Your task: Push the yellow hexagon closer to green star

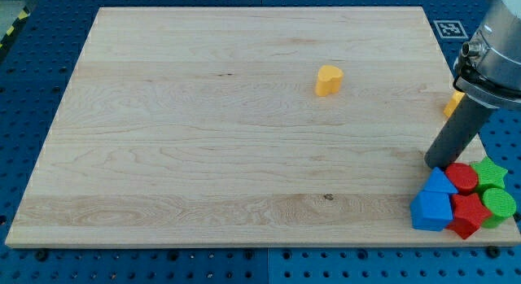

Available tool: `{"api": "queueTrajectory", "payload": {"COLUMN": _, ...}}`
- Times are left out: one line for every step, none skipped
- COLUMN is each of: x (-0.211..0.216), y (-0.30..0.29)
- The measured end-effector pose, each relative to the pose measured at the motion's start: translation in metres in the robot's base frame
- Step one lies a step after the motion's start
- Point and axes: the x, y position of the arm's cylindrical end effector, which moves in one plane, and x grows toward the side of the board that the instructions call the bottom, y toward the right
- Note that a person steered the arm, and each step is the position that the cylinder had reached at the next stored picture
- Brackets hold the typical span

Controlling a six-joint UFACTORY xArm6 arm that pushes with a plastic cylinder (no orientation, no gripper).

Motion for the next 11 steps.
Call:
{"api": "queueTrajectory", "payload": {"x": 0.003, "y": 0.000}}
{"api": "queueTrajectory", "payload": {"x": 0.001, "y": 0.000}}
{"api": "queueTrajectory", "payload": {"x": -0.020, "y": 0.000}}
{"api": "queueTrajectory", "payload": {"x": -0.043, "y": -0.003}}
{"api": "queueTrajectory", "payload": {"x": -0.062, "y": -0.019}}
{"api": "queueTrajectory", "payload": {"x": -0.099, "y": -0.044}}
{"api": "queueTrajectory", "payload": {"x": -0.145, "y": -0.044}}
{"api": "queueTrajectory", "payload": {"x": -0.180, "y": -0.025}}
{"api": "queueTrajectory", "payload": {"x": -0.180, "y": 0.022}}
{"api": "queueTrajectory", "payload": {"x": -0.162, "y": 0.073}}
{"api": "queueTrajectory", "payload": {"x": -0.132, "y": 0.106}}
